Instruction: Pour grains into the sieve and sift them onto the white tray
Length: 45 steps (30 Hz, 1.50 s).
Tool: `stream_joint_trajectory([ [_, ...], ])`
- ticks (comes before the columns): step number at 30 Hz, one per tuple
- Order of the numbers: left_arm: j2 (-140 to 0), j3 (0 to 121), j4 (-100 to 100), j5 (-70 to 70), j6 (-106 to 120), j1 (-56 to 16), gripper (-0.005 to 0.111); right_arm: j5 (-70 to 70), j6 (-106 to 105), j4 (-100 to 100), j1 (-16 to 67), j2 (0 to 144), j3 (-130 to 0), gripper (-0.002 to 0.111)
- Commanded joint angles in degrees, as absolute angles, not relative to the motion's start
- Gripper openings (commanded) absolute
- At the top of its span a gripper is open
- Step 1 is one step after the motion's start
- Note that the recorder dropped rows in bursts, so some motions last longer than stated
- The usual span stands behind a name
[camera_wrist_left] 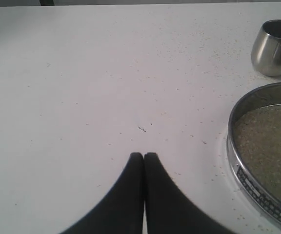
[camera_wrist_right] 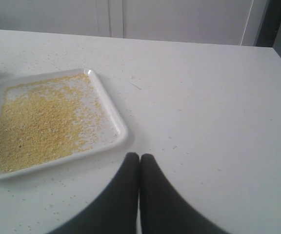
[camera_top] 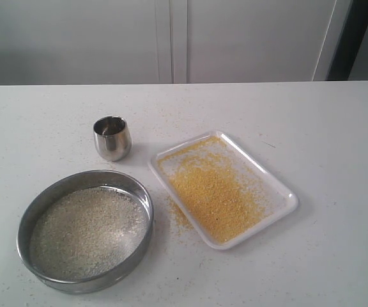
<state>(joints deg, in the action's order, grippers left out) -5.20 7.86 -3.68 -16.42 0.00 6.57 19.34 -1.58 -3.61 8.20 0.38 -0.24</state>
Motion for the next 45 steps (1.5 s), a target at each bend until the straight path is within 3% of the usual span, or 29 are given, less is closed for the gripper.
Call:
stream_joint_trajectory([
  [1, -4.3, 4.0, -4.7, -12.5, 0.0, 6.7, 0.0, 19.2, -1.5, -3.1, 8.3, 0.0, 0.0, 0.0],
  [45, 0.0, 0.0, -5.5, -13.3, 0.0, 6.6, 0.0, 19.2, -1.5, -3.1, 8.3, 0.0, 0.0, 0.0],
])
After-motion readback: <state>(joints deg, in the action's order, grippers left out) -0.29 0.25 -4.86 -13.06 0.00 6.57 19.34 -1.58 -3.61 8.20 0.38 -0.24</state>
